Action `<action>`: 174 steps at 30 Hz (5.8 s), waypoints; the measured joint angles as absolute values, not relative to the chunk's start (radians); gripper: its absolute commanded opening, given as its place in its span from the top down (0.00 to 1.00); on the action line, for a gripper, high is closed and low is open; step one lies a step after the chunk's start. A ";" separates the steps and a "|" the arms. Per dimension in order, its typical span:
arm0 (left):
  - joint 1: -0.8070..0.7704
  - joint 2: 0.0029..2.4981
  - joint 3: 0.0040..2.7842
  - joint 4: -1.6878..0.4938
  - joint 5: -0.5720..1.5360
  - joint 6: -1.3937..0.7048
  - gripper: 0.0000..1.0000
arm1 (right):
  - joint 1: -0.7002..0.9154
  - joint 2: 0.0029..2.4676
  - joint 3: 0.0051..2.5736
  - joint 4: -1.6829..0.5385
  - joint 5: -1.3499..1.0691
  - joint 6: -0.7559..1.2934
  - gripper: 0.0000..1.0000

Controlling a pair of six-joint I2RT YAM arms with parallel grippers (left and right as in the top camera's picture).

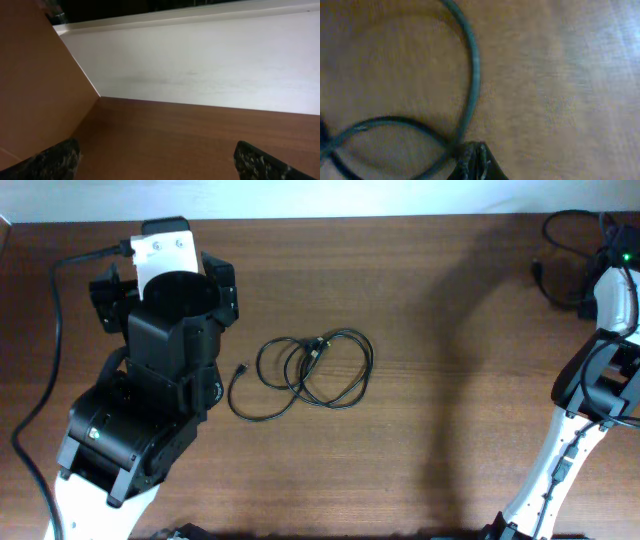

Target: Untangle cables

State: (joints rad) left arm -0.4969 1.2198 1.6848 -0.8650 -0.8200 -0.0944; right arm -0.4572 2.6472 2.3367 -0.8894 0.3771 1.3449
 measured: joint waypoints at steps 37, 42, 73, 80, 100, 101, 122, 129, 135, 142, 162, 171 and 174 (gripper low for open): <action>-0.497 1.220 1.685 -0.910 -0.820 -0.094 0.01 | 0.029 2.233 2.376 -1.372 -0.335 -0.607 0.96; -0.497 1.220 1.685 -0.911 -0.820 -0.094 0.01 | 0.115 2.233 2.376 -1.501 -0.381 -0.732 0.96; -0.497 1.220 1.685 -0.929 -0.820 -0.090 0.01 | 0.262 2.402 2.372 -1.349 -0.435 -0.552 0.23; -0.497 1.220 1.685 -0.936 -0.820 -0.090 0.01 | 0.262 2.431 2.265 -1.379 -0.432 -0.519 0.23; -0.497 1.220 1.685 -0.954 -0.820 -0.090 0.01 | 0.352 2.435 2.073 -1.257 -0.408 -0.493 0.25; -0.497 1.220 1.685 -0.955 -0.820 -0.090 0.01 | 0.360 2.435 2.073 -1.250 -0.404 -0.493 0.25; -0.497 1.220 1.685 -0.958 -0.820 -0.087 0.01 | 0.376 2.435 2.072 -1.172 -0.310 -0.406 0.38; -0.497 1.220 1.685 -0.958 -0.820 -0.087 0.01 | 0.376 2.435 2.051 -1.129 -0.310 -0.336 0.38; -0.497 1.220 1.685 -0.960 -0.820 -0.087 0.01 | 0.374 2.393 1.952 -1.044 -0.311 -0.313 0.71; -0.497 1.220 1.685 -0.961 -0.820 -0.087 0.01 | 0.371 2.388 1.917 -1.033 -0.322 -0.296 0.96; -0.497 1.220 1.685 -0.963 -0.816 -0.087 0.01 | 0.371 2.260 2.780 -1.508 -0.051 -0.110 0.96; -0.497 1.220 1.685 -0.963 -0.812 -0.087 0.01 | 0.365 2.133 3.128 -1.489 0.061 -0.020 0.96; -0.497 1.220 1.685 -0.966 -0.812 -0.087 0.01 | 0.327 2.113 3.134 -1.488 0.175 0.034 0.96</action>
State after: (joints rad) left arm -0.4969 1.2198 1.6848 -0.9661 -0.8120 -0.0872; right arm 0.3267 2.1128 3.1336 -1.4879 0.1749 0.0338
